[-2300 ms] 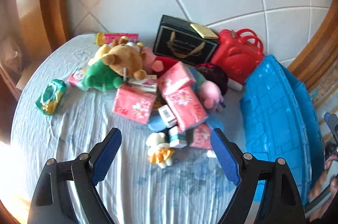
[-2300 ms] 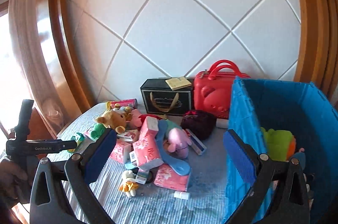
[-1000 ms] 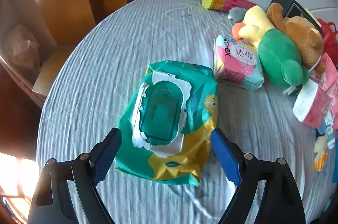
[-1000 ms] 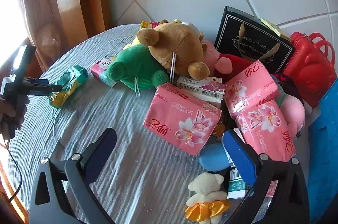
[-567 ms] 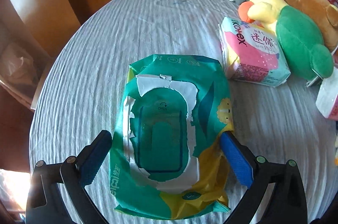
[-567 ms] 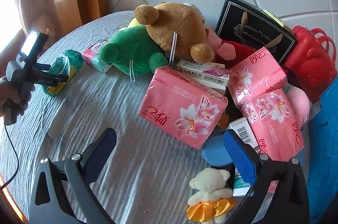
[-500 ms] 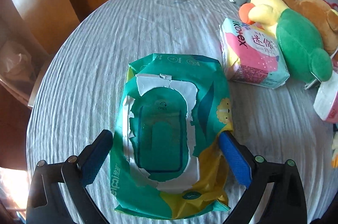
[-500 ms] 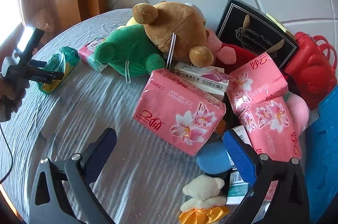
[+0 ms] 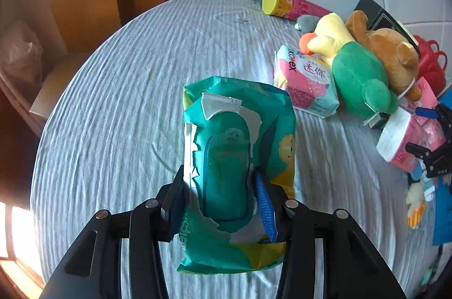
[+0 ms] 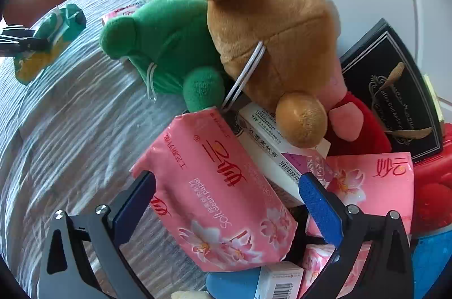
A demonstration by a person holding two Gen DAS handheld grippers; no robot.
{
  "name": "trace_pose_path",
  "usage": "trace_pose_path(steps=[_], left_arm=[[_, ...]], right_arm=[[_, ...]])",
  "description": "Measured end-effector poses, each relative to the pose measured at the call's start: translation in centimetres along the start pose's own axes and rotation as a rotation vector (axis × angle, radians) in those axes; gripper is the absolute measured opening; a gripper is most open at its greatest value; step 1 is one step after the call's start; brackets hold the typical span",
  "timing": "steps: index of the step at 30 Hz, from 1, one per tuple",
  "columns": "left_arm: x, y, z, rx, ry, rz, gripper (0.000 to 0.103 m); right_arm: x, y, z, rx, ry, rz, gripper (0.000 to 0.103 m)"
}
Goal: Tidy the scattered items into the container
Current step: 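Grasp the green wet-wipes pack with the left gripper while the right gripper grasps a pink tissue pack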
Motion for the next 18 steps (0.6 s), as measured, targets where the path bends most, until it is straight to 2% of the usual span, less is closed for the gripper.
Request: trace_pose_path(steps=[1, 5, 7, 12, 18], left_arm=[[0.4, -0.5, -0.1, 0.002, -0.003, -0.003, 0.044], [1.6, -2.2, -0.2, 0.013, -0.013, -0.010, 0.044], [1.9, -2.6, -0.2, 0.030, -0.023, -0.011, 0.044], [3.0, -3.6, -0.7, 0.043, -0.030, -0.014, 0.044], [3.8, -3.4, -1.9, 0.049, -0.032, -0.027, 0.044]], right_arm=[[-0.7, 0.0, 0.1, 0.011, 0.042, 0.025, 0.103], [-0.6, 0.1, 1.4, 0.055, 0.038, 0.015, 0.103], [-0.1, -0.3, 2.5, 0.083, 0.002, 0.005, 0.096], [2.1, -1.6, 4.4, 0.080, -0.044, -0.034, 0.069], [3.6, -2.9, 5.7, 0.031, -0.070, -0.050, 0.056]])
Point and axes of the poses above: each gripper's, at about its wrist camera, not at the fingertips, and x roughly against the way its jaws point, z to its left, y to its top, the point moved 6 cm from there along -x, roughly the way its jaws point, and after that the axes turned 13 degrees about z, right-handed, at the moved point
